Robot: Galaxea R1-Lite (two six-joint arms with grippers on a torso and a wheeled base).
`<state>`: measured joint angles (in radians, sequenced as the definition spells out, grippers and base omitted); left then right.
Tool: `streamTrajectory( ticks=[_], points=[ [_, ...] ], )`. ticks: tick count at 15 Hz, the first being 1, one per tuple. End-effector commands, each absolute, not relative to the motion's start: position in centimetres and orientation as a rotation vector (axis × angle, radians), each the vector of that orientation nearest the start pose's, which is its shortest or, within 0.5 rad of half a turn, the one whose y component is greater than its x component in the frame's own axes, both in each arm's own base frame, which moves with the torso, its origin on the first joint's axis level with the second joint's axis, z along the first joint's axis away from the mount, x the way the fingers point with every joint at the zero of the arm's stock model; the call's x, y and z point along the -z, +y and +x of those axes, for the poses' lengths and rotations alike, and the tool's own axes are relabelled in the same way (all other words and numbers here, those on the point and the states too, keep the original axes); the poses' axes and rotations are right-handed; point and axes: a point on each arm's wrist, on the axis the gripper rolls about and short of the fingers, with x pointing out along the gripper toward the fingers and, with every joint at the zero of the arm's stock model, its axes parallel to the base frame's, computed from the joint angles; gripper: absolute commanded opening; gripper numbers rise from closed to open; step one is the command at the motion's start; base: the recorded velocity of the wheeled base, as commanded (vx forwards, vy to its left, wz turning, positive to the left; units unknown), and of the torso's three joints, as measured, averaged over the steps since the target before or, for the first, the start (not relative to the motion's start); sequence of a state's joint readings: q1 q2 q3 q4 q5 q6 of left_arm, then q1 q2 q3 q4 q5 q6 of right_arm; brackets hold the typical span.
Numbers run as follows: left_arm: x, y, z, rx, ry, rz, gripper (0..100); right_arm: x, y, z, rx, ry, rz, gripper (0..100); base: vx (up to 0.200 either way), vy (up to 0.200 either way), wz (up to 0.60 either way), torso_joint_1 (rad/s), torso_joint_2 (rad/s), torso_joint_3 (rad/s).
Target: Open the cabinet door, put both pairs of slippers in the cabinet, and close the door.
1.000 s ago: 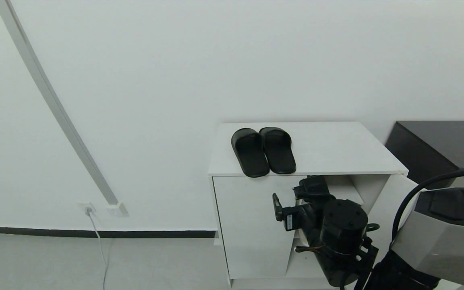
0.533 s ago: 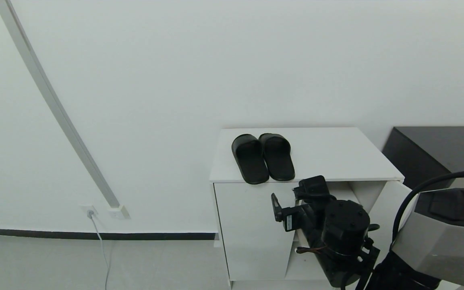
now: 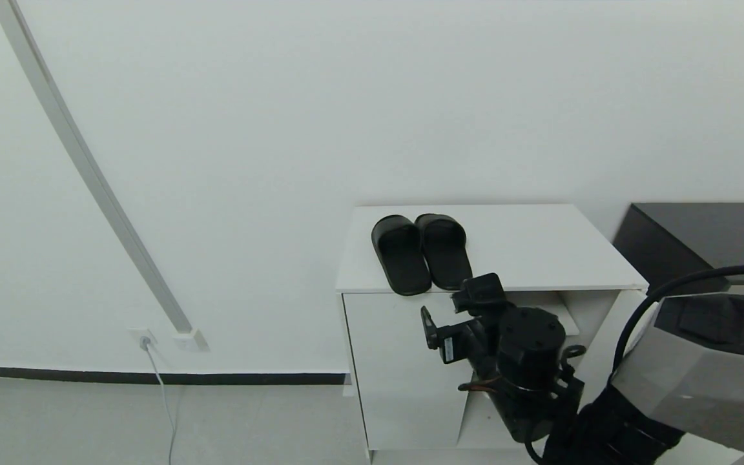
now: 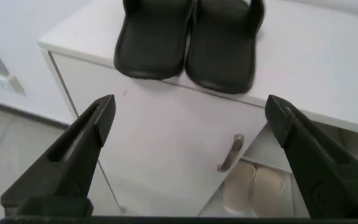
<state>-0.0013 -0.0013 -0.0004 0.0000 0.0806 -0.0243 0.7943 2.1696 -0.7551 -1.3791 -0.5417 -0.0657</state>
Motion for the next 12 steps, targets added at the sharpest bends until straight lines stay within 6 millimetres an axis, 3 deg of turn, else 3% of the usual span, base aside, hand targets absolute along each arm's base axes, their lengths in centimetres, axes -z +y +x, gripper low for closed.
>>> streamTrajectory(
  ticks=[1, 4, 8, 12],
  points=[
    [-7.5, 0.2, -2.3, -0.08, -0.001, -0.025, 0, -12.3, 26.1, 28.3, -0.233, -0.005, -0.03, 100, 0.0, 0.0, 0.0, 0.0, 0.0, 0.0],
    [-7.5, 0.2, -2.3, -0.08, -0.001, -0.026, 0, -14.6, 27.1, 29.4, -0.229, 0.077, 0.024, 100, 0.0, 0.0, 0.0, 0.0, 0.0, 0.0],
    [-7.5, 0.2, -2.3, -0.08, 0.001, -0.024, 0, -15.5, 27.7, 29.8, -0.22, 0.171, 0.076, 100, 0.0, 0.0, 0.0, 0.0, 0.0, 0.0],
    [-7.6, 0.2, -2.3, -0.08, -0.001, -0.025, 0, -15.3, 27.7, 29.8, -0.219, 0.187, 0.074, 100, 0.2, 0.0, 0.0, -0.004, 0.0, 0.005]
  ],
)
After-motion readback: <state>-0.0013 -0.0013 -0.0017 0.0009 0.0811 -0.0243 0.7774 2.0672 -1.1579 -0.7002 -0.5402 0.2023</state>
